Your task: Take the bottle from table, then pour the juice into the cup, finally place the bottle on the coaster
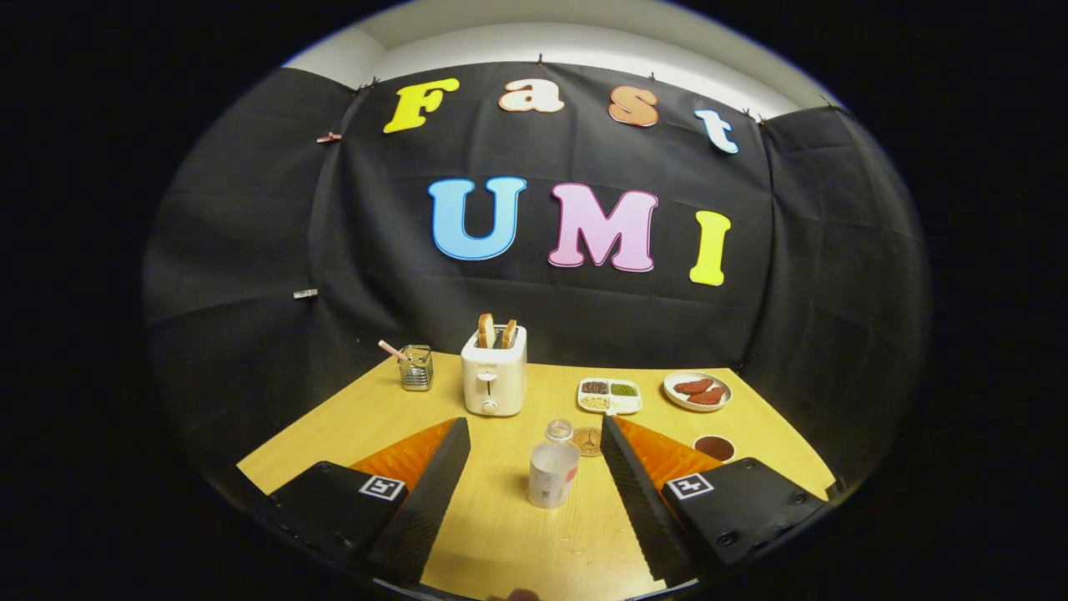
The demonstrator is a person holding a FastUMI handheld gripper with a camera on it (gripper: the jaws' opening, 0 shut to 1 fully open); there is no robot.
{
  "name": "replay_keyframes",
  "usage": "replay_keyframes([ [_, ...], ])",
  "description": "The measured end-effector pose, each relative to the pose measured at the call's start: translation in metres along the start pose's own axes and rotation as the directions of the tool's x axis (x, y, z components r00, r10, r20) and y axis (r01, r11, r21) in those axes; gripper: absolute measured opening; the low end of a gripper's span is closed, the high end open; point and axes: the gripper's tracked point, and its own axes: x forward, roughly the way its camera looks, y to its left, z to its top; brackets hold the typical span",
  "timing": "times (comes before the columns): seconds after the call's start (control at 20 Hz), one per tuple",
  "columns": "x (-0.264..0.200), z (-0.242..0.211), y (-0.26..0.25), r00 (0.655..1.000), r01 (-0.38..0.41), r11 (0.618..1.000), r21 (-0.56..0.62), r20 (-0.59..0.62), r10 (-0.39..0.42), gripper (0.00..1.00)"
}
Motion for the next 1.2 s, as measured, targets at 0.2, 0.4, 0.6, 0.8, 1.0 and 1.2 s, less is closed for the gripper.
replay_keyframes([
  [0.2, 0.002, -0.007, -0.004, 0.999, -0.052, 0.999, -0.006, 0.014, 0.052, 0.97],
  [0.4, 0.01, -0.009, -0.009, 0.998, -0.057, 0.998, -0.02, 0.029, 0.058, 0.97],
  [0.6, 0.021, -0.017, -0.008, 0.997, -0.072, 0.997, -0.017, 0.016, 0.072, 0.97],
  [0.8, 0.034, -0.025, -0.01, 0.998, -0.066, 0.998, -0.016, 0.001, 0.066, 0.97],
  [1.0, 0.048, -0.036, -0.013, 0.999, -0.031, 0.999, -0.038, -0.018, 0.03, 0.97],
  [1.2, 0.068, -0.053, -0.012, 0.999, 0.001, 1.0, -0.018, -0.042, -0.002, 0.97],
])
